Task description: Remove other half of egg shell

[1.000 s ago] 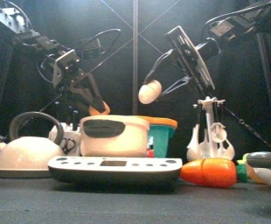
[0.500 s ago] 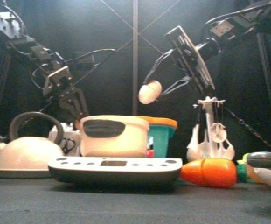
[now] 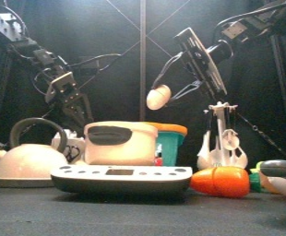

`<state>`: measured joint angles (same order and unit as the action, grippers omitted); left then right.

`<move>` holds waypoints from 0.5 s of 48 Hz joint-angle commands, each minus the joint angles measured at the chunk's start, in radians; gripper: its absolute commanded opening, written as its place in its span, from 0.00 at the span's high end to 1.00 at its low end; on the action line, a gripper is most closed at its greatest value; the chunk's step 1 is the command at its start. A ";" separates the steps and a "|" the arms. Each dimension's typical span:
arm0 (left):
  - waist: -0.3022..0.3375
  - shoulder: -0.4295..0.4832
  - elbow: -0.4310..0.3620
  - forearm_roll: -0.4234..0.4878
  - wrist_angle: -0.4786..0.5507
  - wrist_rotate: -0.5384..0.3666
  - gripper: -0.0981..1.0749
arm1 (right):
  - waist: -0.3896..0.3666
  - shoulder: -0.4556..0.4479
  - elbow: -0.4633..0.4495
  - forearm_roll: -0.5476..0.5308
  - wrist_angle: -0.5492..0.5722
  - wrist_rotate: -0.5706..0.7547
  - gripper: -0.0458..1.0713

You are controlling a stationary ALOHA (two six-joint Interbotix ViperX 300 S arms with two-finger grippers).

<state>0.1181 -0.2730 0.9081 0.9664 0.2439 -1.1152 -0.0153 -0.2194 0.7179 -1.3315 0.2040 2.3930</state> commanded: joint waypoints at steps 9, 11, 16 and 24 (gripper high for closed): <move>0.005 -0.081 -0.005 0.020 0.005 -0.002 0.13 | 0.002 -0.026 -0.011 -0.002 0.000 -0.003 0.42; 0.005 -0.097 -0.003 0.025 0.005 -0.003 0.13 | 0.003 -0.026 -0.011 -0.003 0.000 -0.005 0.42; 0.006 -0.132 0.006 0.032 0.000 -0.005 0.13 | 0.003 -0.026 -0.011 -0.003 0.000 -0.005 0.42; 0.005 -0.156 0.021 0.032 -0.009 -0.005 0.13 | 0.002 -0.026 -0.011 -0.005 0.000 -0.005 0.42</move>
<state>0.1197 -0.4157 0.9357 0.9956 0.2439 -1.1183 -0.0138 -0.2194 0.7179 -1.3315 0.2040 2.3915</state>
